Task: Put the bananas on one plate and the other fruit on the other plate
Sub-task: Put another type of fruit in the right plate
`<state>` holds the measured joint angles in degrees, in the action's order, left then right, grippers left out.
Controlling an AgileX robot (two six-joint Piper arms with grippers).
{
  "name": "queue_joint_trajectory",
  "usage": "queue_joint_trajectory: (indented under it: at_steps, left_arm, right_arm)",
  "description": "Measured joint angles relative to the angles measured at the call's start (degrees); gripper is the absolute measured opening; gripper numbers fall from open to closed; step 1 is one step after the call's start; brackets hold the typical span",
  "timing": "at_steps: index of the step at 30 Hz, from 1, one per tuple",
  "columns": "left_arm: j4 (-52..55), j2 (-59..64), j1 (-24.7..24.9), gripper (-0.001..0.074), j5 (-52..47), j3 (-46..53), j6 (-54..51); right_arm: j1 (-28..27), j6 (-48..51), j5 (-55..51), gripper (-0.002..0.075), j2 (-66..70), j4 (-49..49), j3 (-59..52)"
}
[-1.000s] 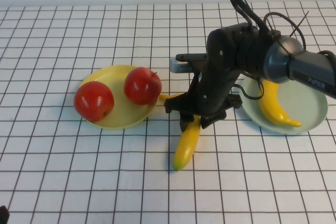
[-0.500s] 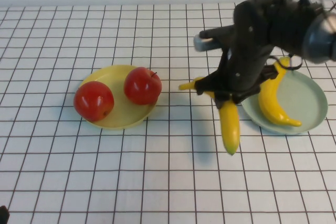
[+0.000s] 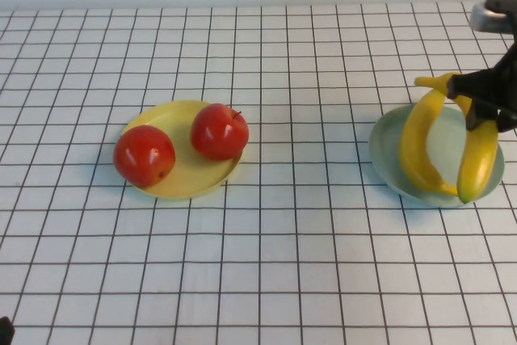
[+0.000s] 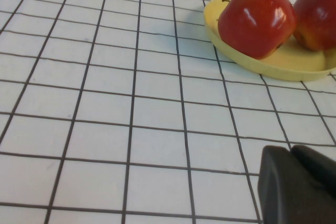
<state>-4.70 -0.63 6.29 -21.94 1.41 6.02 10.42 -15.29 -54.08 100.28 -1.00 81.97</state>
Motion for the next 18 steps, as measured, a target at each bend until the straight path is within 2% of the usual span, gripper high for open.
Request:
queue_joint_trajectory:
  at_steps: [5,12,18]
  left_arm:
    - [0.0,0.0,0.0,-0.0005,0.0,0.0,0.0]
    - [0.0,0.0,0.0,-0.0005,0.0,0.0,0.0]
    - [0.0,0.0,0.0,-0.0005,0.0,0.0,0.0]
  right_arm:
    - [-4.6,1.6,4.7,0.0271,3.2,2.6,-1.0]
    - [-5.9,4.4,8.2,0.0271,8.6,5.6,-0.8]
    - [-5.8,6.9,9.1,0.0349,11.9,8.2,-1.0]
